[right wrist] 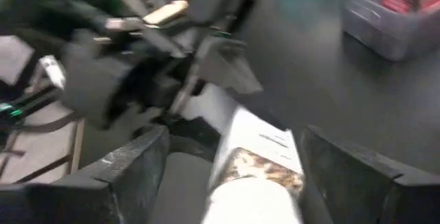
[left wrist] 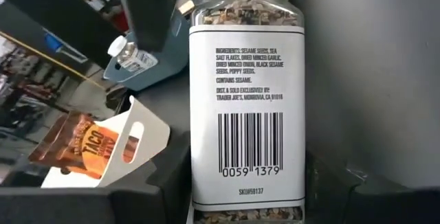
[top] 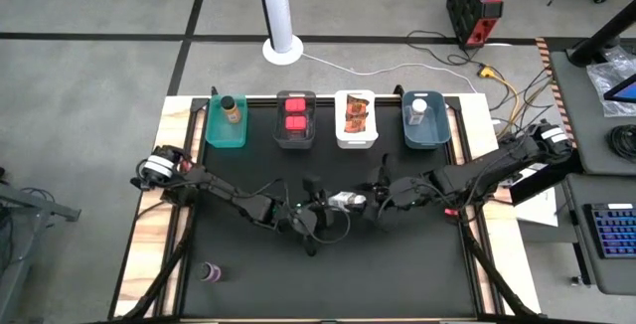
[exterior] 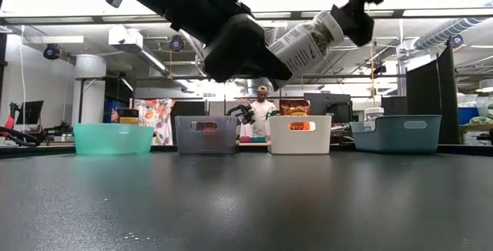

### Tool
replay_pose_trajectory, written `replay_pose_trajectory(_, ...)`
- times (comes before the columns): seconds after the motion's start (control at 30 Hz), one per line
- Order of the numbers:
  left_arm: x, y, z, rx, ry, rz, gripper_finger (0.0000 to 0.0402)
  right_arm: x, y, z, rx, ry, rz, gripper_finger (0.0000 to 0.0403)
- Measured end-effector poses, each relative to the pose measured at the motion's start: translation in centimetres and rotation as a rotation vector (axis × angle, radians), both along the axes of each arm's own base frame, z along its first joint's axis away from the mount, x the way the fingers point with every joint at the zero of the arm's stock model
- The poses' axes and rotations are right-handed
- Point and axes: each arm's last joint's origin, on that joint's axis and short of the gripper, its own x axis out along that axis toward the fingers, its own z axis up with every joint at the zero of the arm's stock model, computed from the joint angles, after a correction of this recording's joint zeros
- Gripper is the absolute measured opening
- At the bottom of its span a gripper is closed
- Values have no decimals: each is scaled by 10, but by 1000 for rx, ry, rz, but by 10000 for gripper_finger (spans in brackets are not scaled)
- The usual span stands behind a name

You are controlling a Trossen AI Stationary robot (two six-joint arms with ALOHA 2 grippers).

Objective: Sort spices by type
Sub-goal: Put the white seasoning bottle into the blue bin

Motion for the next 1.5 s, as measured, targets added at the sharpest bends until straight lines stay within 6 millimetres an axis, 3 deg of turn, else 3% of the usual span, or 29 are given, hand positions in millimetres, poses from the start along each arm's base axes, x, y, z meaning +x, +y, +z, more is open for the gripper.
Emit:
replay_pose_trajectory(0.17,-6,2,10,-82,-18,-86,184,-13,5,25,-53,-79,98,341)
replay_pose_trajectory(0.33,-21,11,24,-328,-46,-341,184,-38,20,48,-281,-154,290,339)
replay_pose_trajectory(0.43,-32,18,36,-507,-115,-551,184,-49,38,49,-455,-179,445,329)
replay_pose_trajectory(0.6,-48,29,46,-680,-254,-833,184,-54,62,44,-589,-219,583,313)
replay_pose_trajectory(0.8,-50,28,39,-737,-330,-991,184,-28,79,32,-732,-293,592,302)
replay_pose_trajectory(1.0,-35,26,32,-781,-307,-968,184,0,83,35,-815,-297,588,309)
replay_pose_trajectory(1.23,-14,18,30,-803,-255,-1116,184,29,83,40,-783,-294,689,313)
replay_pose_trajectory(1.5,-5,16,35,-773,-269,-1179,184,40,84,36,-744,-308,771,281)
